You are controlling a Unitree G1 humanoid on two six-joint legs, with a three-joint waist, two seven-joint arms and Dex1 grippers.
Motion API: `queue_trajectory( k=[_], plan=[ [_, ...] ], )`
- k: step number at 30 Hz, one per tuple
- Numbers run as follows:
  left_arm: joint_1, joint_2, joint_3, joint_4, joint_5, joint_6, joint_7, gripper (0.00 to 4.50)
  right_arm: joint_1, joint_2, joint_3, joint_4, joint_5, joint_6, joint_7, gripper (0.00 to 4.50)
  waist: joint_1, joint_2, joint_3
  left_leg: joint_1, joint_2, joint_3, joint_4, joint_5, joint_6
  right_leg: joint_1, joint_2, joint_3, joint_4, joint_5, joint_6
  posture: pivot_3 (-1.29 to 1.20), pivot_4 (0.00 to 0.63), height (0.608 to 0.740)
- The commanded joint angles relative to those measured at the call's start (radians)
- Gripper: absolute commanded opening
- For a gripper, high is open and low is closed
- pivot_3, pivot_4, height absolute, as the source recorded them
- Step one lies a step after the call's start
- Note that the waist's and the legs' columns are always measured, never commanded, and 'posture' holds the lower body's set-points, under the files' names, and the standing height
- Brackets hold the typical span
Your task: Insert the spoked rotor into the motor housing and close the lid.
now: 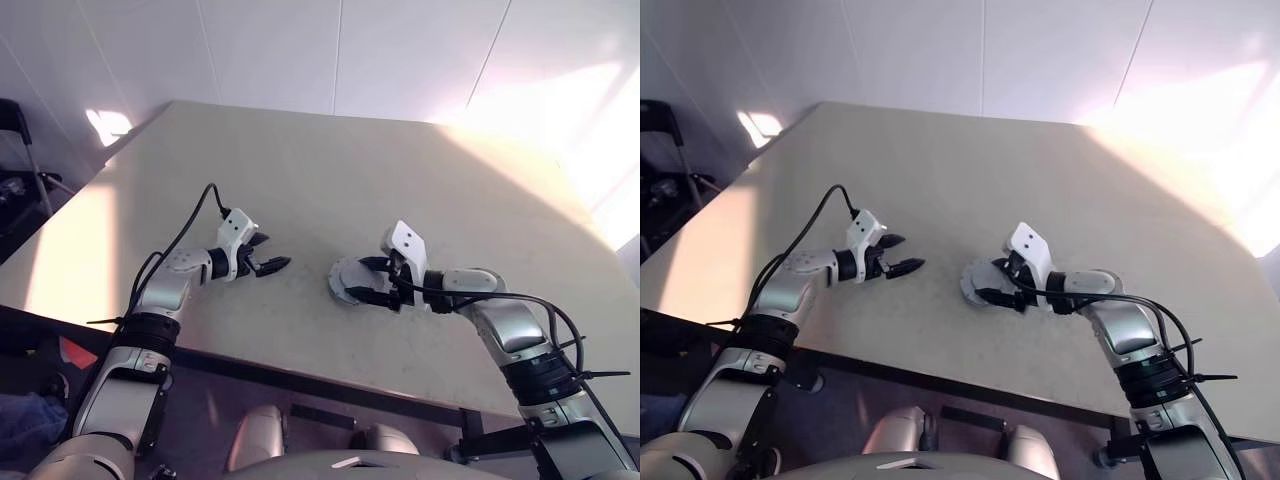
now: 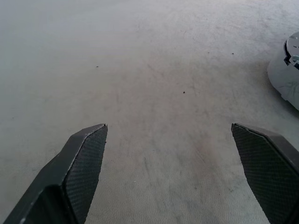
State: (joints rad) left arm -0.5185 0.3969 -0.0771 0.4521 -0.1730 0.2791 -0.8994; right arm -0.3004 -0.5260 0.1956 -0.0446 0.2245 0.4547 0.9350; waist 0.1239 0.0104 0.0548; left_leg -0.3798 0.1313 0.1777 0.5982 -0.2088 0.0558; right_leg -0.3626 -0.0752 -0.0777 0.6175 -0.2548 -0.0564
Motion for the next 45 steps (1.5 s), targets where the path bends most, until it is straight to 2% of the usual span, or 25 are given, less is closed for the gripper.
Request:
queue_trajectory(
  k=[1,19,28,45],
  plan=[
    [-0.012,0.004,0.009,-0.035,-0.003,-0.012,0.005,4.50,-0.028,0.009,-0.015,0.020,0.002,0.006,-0.019,3.10,-0.001,0.000,0.000,0.000,0.000,0.000,0.000,0.000,0.000,0.000,0.000,0.000,0.000,0.000,0.000,0.00,0.000,0.740],
    [-0.008,0.008,0.008,-0.030,-0.002,-0.017,0.003,4.50,-0.034,0.029,-0.010,0.046,-0.010,0.019,-0.044,3.10,-0.001,0.000,0.000,0.004,0.001,0.000,0.000,0.002,-0.003,0.003,0.000,0.000,0.001,0.000,-0.001,0.00,0.000,0.740],
    [-0.009,0.010,0.007,-0.027,-0.001,-0.017,0.000,4.50,-0.029,0.033,-0.053,-0.021,0.064,0.024,-0.008,3.10,-0.002,0.000,0.000,0.004,0.001,0.000,0.000,0.002,-0.003,0.002,0.000,0.000,0.001,0.001,-0.001,0.00,0.000,0.740],
    [-0.015,0.008,0.003,-0.025,0.002,-0.016,-0.001,4.50,-0.011,0.028,-0.013,0.044,-0.003,-0.019,-0.027,3.10,-0.002,0.000,0.000,0.001,0.001,0.000,0.000,0.002,-0.003,-0.001,0.000,0.000,0.001,0.001,-0.001,0.00,0.000,0.740]
  ],
)
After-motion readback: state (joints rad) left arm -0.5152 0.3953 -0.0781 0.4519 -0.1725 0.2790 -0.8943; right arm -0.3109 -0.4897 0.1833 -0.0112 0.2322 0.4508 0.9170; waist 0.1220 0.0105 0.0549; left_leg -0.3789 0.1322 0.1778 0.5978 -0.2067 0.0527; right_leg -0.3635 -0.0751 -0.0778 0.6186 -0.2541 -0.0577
